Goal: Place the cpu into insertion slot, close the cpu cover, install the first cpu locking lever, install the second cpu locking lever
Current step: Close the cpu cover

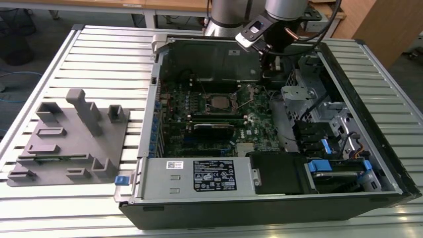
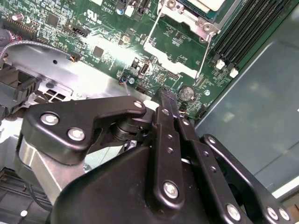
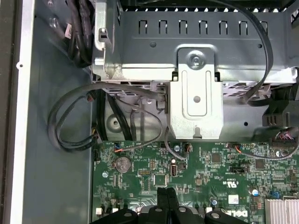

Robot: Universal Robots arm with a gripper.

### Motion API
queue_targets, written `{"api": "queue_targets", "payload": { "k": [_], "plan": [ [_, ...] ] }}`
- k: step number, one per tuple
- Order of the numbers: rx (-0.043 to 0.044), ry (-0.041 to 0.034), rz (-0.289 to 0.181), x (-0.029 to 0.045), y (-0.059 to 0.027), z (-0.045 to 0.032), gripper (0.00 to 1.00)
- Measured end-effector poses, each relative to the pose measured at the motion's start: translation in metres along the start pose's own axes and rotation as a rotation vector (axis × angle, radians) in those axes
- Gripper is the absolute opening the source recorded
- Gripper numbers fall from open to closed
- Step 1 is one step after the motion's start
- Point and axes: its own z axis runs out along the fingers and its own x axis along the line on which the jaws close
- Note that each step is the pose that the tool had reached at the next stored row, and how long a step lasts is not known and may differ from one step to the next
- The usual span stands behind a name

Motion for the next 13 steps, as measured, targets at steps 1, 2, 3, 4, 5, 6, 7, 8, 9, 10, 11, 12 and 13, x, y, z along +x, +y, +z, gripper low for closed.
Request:
{"api": "queue_targets", "payload": {
  "k": [1, 2, 3, 4, 5, 6, 7, 8, 9, 10, 11, 12, 13],
  "plan": [
    [0.0, 0.0001, 0.0, 0.0, 0.0002, 0.0, 0.11],
    [0.0, 0.0001, 0.0, 0.0, 0.0003, 0.0, 0.11],
    [0.0, 0.0, 0.0, 0.0, 0.0003, 0.0001, 0.11],
    [0.0, 0.0003, 0.0, -0.0001, 0.0004, 0.0005, 0.11],
    [0.0, 0.0003, 0.0, 0.0, 0.0004, 0.001, 0.11],
    [0.0, 0.0001, 0.0, 0.0, 0.0004, 0.0017, 0.11],
    [0.0, 0.0001, 0.0, 0.0, 0.0005, 0.0026, 0.11],
    [0.0, 0.0, 0.001, 0.0001, 0.0005, 0.0035, 0.11],
    [0.0, 0.0001, 0.002, 0.0001, 0.0005, 0.0044, 0.11],
    [0.0, -0.0001, 0.003, 0.0001, 0.0004, 0.0053, 0.11],
    [0.0001, 0.0, 0.004, 0.0002, 0.0004, 0.0063, 0.11],
    [0.0001, 0.0, 0.005, 0.0002, 0.0004, 0.0074, 0.11],
    [0.0001, -0.0002, 0.006, 0.0002, 0.0004, 0.0085, 0.11]
  ]
}}
